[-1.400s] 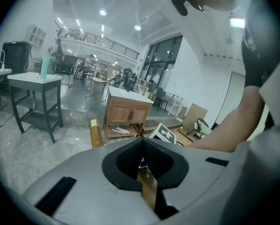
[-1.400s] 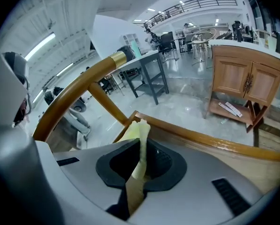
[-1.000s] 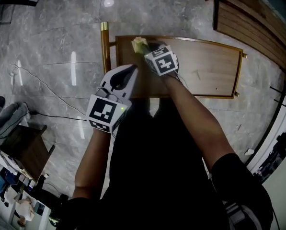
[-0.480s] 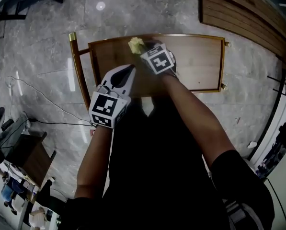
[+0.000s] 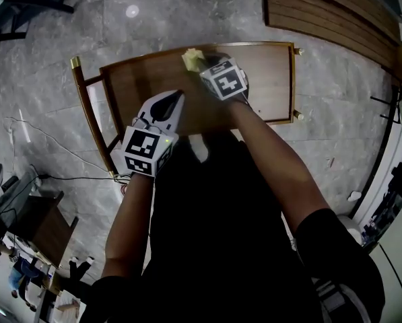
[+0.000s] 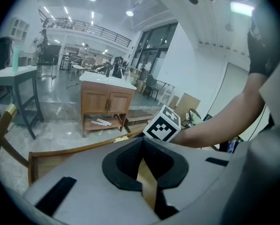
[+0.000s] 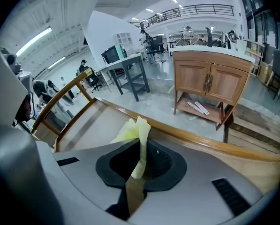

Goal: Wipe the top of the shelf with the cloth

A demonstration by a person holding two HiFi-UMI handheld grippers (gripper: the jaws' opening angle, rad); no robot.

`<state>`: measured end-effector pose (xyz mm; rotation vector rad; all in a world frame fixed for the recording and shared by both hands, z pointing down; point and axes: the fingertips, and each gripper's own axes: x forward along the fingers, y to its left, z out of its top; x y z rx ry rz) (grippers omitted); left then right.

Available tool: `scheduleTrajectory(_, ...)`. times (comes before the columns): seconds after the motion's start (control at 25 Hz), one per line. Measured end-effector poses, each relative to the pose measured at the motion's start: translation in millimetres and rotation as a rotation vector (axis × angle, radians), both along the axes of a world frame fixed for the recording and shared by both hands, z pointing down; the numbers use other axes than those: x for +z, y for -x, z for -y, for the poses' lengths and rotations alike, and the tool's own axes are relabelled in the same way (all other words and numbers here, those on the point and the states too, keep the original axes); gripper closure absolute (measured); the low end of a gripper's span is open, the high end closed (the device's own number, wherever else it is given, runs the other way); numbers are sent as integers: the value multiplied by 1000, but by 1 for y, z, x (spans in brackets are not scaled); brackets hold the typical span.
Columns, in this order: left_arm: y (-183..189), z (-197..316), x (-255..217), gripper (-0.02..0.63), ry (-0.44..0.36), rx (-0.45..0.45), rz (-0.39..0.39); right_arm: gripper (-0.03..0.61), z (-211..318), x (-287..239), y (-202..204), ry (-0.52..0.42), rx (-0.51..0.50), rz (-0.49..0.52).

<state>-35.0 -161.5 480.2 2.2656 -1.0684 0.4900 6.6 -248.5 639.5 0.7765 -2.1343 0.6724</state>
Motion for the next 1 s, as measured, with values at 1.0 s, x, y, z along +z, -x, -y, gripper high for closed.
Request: scheduleTrajectory(1.0, -106, 12, 3, 603, -12, 105, -14, 537, 32, -3, -192, -19, 226, -112)
